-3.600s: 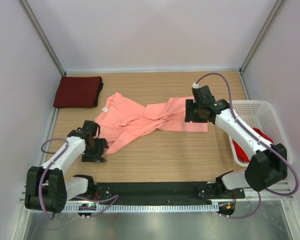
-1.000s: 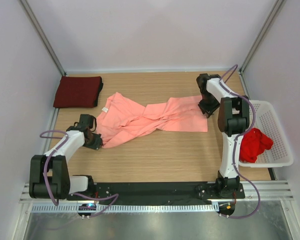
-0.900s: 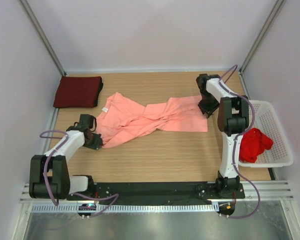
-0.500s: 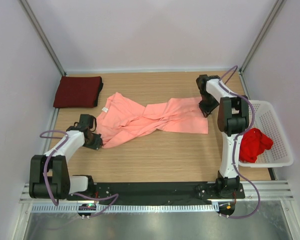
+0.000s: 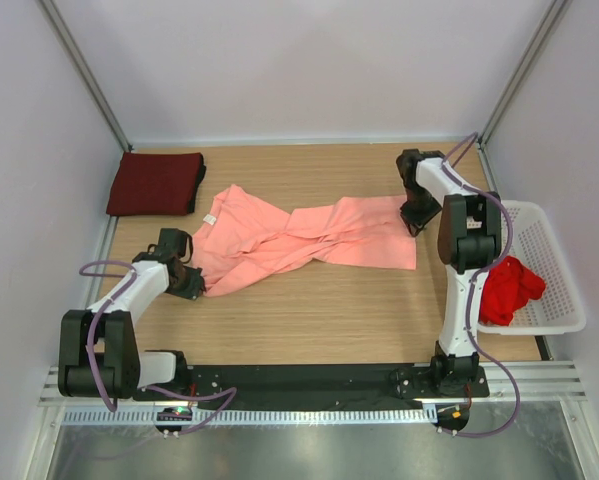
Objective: Fold and stack the t-shirts
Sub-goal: Flatten the tshirt out
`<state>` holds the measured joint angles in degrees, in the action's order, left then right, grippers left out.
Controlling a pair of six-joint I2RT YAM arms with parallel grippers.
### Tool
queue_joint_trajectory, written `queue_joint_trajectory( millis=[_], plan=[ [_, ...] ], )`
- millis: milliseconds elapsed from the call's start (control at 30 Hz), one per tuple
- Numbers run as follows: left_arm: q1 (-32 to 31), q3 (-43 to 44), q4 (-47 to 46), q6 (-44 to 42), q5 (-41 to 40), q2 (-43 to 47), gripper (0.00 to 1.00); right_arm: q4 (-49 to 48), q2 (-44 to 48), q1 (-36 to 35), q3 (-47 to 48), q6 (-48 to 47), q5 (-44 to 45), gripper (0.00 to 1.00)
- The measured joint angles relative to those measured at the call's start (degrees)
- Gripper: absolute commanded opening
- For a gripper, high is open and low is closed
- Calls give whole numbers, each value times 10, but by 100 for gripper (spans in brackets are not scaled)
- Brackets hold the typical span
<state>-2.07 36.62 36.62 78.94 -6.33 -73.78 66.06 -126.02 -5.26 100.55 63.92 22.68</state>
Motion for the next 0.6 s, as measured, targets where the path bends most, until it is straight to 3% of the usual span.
queue_joint_trajectory(
  millis=[600],
  plan=[
    [0, 0, 0, 0, 1, 0, 0, -1, 0, 2, -10, -26, -29, 31]
  ],
)
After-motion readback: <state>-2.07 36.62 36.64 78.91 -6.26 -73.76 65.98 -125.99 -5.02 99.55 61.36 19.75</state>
